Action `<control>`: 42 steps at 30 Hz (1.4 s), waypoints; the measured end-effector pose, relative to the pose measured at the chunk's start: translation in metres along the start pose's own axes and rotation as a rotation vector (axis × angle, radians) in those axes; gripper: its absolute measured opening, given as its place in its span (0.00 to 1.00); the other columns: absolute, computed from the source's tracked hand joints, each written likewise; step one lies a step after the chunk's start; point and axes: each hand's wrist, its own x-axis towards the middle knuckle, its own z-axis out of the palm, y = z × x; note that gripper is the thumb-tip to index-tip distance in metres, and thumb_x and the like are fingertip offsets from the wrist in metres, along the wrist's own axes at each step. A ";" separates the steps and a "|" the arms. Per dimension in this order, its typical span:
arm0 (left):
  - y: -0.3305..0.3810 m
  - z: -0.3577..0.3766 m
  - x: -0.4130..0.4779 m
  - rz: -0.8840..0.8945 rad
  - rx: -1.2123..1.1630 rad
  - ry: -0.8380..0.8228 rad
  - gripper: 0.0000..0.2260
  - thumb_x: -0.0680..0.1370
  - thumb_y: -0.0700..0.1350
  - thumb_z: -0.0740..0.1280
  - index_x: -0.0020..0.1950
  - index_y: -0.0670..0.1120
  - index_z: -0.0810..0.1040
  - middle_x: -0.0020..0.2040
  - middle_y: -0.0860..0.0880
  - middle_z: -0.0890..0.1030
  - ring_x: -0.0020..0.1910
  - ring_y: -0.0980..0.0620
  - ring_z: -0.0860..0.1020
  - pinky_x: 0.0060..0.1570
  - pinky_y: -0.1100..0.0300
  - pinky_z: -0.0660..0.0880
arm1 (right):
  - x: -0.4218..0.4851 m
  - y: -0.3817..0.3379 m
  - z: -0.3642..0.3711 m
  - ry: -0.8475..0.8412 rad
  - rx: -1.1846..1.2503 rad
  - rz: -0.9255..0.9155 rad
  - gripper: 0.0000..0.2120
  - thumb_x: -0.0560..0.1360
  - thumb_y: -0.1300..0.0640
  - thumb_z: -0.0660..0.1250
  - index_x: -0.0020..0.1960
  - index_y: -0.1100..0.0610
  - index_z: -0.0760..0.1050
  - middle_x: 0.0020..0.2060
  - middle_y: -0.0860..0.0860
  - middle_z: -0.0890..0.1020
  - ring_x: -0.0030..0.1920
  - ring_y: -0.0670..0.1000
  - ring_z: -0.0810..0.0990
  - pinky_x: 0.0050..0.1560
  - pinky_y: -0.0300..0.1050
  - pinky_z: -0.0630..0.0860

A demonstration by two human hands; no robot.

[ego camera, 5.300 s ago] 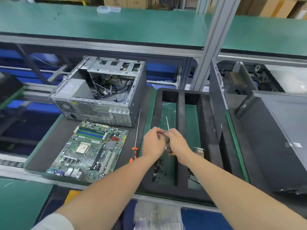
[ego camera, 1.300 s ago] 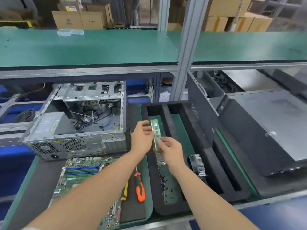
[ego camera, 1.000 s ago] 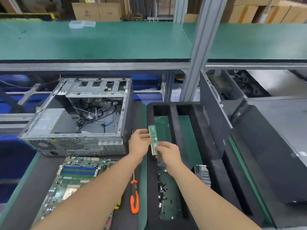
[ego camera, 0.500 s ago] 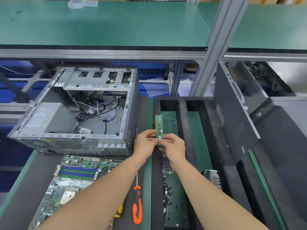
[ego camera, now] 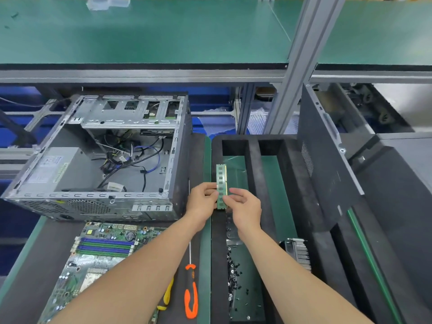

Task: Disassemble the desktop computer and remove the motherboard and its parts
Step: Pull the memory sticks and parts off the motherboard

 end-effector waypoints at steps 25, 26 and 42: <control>-0.002 -0.008 -0.011 0.187 0.233 0.087 0.13 0.78 0.39 0.69 0.56 0.57 0.82 0.47 0.57 0.86 0.43 0.61 0.85 0.54 0.56 0.83 | 0.011 -0.001 0.013 0.047 0.196 0.142 0.12 0.71 0.72 0.74 0.50 0.59 0.83 0.45 0.57 0.87 0.50 0.58 0.87 0.56 0.57 0.83; -0.004 -0.007 -0.012 0.174 0.241 0.088 0.13 0.77 0.40 0.70 0.56 0.56 0.82 0.47 0.58 0.86 0.44 0.64 0.84 0.55 0.58 0.82 | 0.012 0.000 0.014 0.069 0.164 0.133 0.12 0.70 0.71 0.75 0.49 0.58 0.83 0.44 0.55 0.88 0.48 0.55 0.87 0.55 0.55 0.84; -0.004 -0.004 -0.021 0.168 0.308 0.073 0.25 0.77 0.27 0.55 0.67 0.45 0.78 0.61 0.48 0.83 0.62 0.54 0.80 0.58 0.73 0.71 | 0.008 0.002 0.025 0.142 -0.134 0.051 0.07 0.73 0.61 0.77 0.43 0.49 0.85 0.36 0.43 0.86 0.39 0.40 0.83 0.38 0.33 0.75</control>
